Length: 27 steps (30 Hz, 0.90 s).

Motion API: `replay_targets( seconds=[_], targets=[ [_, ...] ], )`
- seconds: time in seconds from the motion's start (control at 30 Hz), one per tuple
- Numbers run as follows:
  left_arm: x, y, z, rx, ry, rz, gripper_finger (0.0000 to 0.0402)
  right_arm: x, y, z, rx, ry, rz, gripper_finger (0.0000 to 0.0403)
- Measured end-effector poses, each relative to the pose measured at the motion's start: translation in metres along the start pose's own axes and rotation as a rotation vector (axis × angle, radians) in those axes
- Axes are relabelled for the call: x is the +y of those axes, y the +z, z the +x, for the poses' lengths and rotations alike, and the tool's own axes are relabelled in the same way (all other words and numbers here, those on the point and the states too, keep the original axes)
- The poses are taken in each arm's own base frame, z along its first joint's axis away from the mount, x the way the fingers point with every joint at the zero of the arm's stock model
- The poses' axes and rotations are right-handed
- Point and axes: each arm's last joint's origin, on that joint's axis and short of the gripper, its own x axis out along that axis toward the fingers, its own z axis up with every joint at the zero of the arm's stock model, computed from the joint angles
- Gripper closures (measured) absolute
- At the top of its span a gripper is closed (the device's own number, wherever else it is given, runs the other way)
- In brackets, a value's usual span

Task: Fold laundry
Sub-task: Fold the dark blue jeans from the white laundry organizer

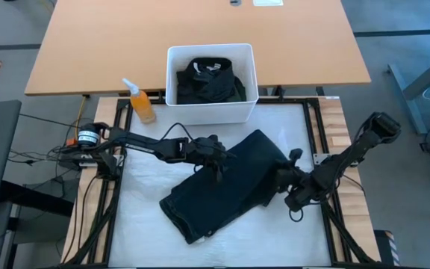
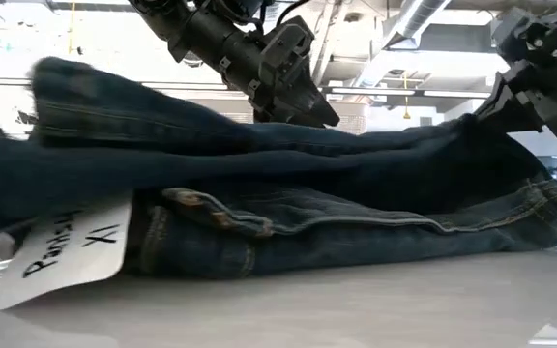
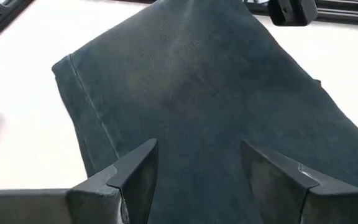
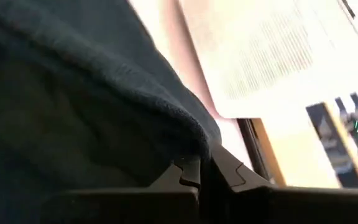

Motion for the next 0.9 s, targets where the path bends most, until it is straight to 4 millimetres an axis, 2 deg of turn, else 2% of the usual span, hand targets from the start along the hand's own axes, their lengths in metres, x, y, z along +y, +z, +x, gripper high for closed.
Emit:
replay_targets(
  seconds=[0.23, 0.43, 0.67, 0.9],
  targets=[
    [0.0, -0.002, -0.003, 0.034, 0.003, 0.008, 0.0184, -0.009, -0.007, -0.006, -0.107, -0.155, 0.23, 0.038],
    [0.0, -0.002, -0.004, 0.051, 0.004, 0.01, 0.0184, -0.014, -0.015, -0.008, -0.136, -0.168, 0.411, 0.038],
    [0.002, 0.0, -0.007, 0.047, 0.009, 0.016, 0.0184, -0.022, -0.018, -0.009, -0.253, -0.218, 0.624, 0.038],
    [0.0, 0.001, -0.011, 0.062, 0.0, 0.019, 0.0184, -0.024, -0.027, -0.007, -0.059, -0.192, 0.557, 0.038]
  ],
)
